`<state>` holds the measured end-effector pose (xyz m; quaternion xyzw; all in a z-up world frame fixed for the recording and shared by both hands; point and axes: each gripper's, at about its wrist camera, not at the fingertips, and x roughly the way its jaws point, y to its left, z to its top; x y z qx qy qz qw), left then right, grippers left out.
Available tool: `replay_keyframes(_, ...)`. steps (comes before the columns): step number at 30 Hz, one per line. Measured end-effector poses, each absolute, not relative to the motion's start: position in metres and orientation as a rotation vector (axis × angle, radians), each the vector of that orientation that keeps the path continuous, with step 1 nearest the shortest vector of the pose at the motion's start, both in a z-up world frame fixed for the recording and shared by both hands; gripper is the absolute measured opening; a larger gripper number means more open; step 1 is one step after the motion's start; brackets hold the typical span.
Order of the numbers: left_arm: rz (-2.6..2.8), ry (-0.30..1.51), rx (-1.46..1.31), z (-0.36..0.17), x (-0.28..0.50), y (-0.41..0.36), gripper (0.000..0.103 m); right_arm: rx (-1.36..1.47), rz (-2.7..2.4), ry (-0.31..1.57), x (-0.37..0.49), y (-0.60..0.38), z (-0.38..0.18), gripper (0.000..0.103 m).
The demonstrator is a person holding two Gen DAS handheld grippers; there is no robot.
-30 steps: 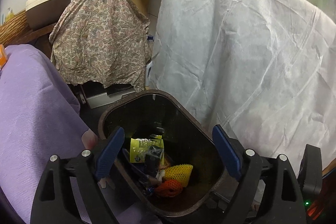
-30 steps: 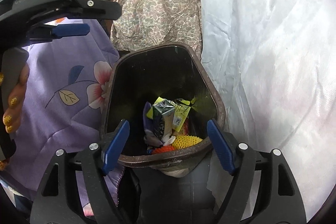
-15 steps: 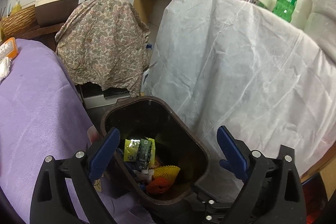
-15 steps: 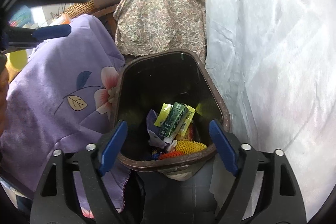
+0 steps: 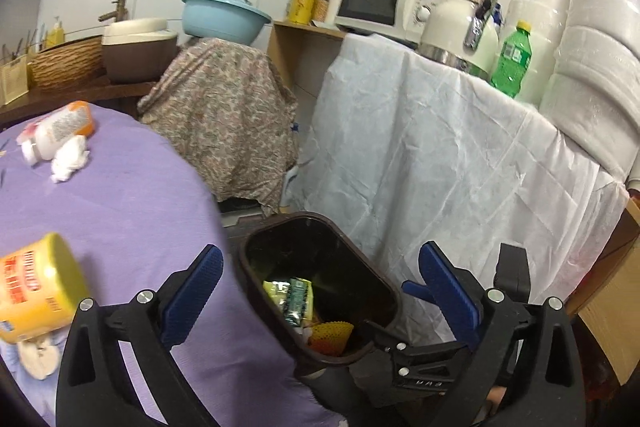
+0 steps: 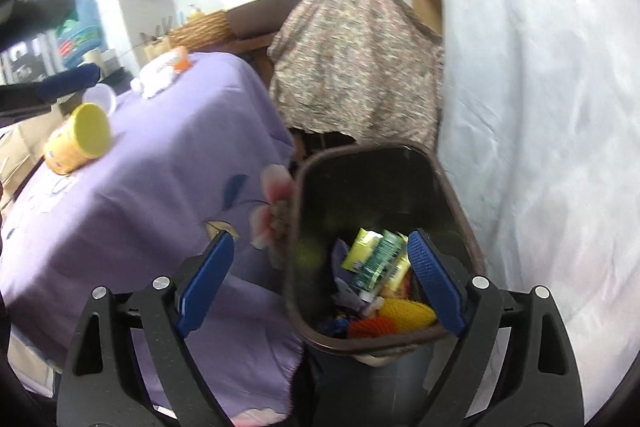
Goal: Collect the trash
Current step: 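Grasp the yellow chip can with the right gripper and lift it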
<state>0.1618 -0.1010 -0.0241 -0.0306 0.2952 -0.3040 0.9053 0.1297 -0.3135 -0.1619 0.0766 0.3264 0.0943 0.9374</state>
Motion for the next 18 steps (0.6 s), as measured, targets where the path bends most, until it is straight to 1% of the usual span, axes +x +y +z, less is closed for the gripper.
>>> replay_keyframes(8,-0.422,0.572,-0.076,-0.019,0.143,-0.013,0.097,0.073,0.364,0.613,0.138,-0.264,-0.122,0.089)
replay_keyframes(12,-0.311,0.573,-0.125,-0.021,0.136,0.036,0.097,-0.009,0.486,0.589,0.141,-0.227,-0.101,0.093)
replay_keyframes(18,-0.084,0.573,-0.181,-0.029,0.13,0.114,0.097,-0.168,0.688,0.547,0.141,-0.163,-0.075,0.093)
